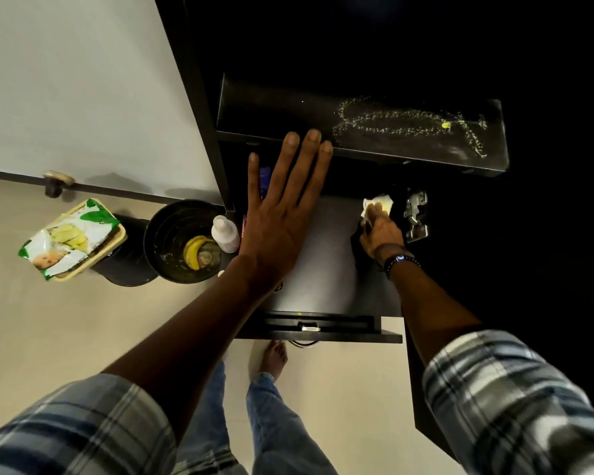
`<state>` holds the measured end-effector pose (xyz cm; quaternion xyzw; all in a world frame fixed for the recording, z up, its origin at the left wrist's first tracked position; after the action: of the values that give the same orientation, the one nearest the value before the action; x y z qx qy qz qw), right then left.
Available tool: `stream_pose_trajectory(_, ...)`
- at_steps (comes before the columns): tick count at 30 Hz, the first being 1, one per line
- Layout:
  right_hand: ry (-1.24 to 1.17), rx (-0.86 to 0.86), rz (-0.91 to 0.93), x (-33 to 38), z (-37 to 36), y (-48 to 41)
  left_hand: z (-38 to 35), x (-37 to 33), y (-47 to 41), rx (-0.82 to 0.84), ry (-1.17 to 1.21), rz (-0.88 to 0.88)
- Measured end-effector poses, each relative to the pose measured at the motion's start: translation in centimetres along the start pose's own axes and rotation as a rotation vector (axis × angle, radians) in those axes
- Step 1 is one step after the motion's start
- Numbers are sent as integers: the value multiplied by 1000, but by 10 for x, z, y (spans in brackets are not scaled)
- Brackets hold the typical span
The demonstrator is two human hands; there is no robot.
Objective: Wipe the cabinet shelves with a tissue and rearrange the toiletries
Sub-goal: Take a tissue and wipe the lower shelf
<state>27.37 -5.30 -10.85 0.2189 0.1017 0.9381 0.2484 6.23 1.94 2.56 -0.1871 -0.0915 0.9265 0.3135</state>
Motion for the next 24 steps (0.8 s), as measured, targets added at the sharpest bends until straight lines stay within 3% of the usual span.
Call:
stream_pose_trajectory(6,-40,12,30,31,-11,26,4,1,2,48,20,-3)
stream_pose_trajectory(10,-175,-94,107,57,-43,92,18,0,4,85,91,22)
stream_pose_trajectory(13,-75,73,227,58,-69,142,32,0,20,158,143,22)
stream_pose_trajectory(15,-71,41,310,42,-79,162,35,2,46,222,170,21)
stream_pose_trajectory(20,32,1,116,25,-61,155,34,18,121,332,211,49)
stream_pose_trajectory(24,126,14,103,64,-52,123,32,33,151,482,258,179)
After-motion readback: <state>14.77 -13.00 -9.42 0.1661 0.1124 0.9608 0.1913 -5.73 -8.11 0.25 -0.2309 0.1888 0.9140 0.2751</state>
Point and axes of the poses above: each hand's wrist, its own y-axis away from the middle knuckle, its own z-axis out of the back of the hand, x = y × z, the point moved 3 cm from there along -y, towards the middle knuckle, and after that the axes turned 11 degrees about z, right-handed, at the moved point
